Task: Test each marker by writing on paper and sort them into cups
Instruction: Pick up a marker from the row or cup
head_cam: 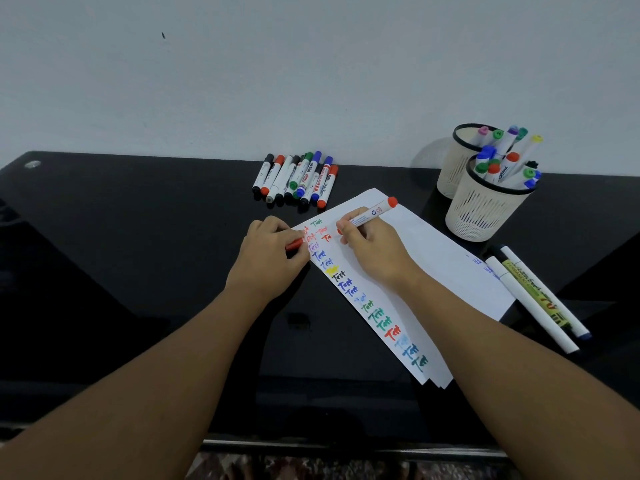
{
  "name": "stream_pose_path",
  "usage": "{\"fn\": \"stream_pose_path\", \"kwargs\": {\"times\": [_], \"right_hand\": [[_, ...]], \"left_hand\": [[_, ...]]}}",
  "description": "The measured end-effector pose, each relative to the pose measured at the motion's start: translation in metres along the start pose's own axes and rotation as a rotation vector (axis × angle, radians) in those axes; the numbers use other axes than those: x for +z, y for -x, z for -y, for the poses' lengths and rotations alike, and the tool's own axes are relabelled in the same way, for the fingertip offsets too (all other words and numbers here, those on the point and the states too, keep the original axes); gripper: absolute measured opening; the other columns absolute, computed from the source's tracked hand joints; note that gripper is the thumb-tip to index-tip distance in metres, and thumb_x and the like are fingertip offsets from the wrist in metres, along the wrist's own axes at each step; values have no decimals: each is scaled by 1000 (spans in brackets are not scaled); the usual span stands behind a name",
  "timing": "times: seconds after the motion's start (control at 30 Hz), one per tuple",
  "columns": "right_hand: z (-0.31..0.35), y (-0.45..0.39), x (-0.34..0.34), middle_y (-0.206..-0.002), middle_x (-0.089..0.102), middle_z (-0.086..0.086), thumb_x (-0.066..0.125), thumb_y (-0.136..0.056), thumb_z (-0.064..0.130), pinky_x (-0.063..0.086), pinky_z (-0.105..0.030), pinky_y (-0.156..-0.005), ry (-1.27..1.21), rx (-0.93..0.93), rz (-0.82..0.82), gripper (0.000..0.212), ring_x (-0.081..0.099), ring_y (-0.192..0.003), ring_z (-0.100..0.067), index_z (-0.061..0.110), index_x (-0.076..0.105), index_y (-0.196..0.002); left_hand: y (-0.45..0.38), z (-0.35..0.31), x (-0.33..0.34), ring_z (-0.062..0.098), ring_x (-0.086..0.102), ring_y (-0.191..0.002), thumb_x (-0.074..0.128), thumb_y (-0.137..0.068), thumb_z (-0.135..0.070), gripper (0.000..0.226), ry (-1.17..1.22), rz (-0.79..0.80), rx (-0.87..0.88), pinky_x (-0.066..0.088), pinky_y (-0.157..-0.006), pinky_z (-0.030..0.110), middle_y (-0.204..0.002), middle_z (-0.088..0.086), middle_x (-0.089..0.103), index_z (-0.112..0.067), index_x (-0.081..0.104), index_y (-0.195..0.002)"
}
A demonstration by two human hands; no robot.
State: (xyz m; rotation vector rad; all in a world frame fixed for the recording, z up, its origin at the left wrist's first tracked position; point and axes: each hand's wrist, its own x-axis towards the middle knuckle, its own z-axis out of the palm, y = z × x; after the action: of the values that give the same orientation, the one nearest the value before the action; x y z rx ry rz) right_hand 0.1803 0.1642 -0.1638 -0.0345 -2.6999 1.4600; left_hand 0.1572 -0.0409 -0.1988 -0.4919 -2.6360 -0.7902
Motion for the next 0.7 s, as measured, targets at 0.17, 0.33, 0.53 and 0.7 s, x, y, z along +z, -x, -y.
{"fn": "stream_pose_path", "kwargs": {"times": [0.17, 0.33, 0.53, 0.7], "right_hand": [[-2, -1, -1, -99, 69, 5, 48, -108, 41, 52, -31, -90, 16, -6, 2, 27, 65, -95, -11, 22, 66, -113], [-1, -1, 0, -97, 67, 6, 47, -108, 40, 51, -26, -84, 23, -7, -31, 24, 64, -91, -10, 24, 63, -112], [0, 0, 0, -99, 67, 3, 47, -108, 41, 52, -32, -87, 31, -3, -11, 28, 65, -92, -13, 20, 64, -115], [0, 0, 0, -96, 68, 1, 48, -108, 42, 54, -34, -85, 27, 12, -17, 28, 66, -89, -15, 19, 63, -112]], "left_hand": [[0, 1, 1, 18, 46, -103, 68, -93, -34, 29, 11, -6, 2, 51, -90, 45, -108, -5, 58, -21, 76, -118], [0, 1, 1, 18, 46, -104, 68, -94, -34, 30, 8, -5, 3, 51, -90, 45, -109, -4, 58, -20, 75, -119], [0, 0, 1, 17, 47, -102, 68, -93, -34, 30, 1, -6, 8, 52, -89, 45, -108, -4, 58, -19, 75, -118], [0, 1, 1, 16, 46, -101, 68, -94, -35, 29, 5, -6, 7, 51, -89, 45, -107, -5, 58, -20, 75, -118]]}}
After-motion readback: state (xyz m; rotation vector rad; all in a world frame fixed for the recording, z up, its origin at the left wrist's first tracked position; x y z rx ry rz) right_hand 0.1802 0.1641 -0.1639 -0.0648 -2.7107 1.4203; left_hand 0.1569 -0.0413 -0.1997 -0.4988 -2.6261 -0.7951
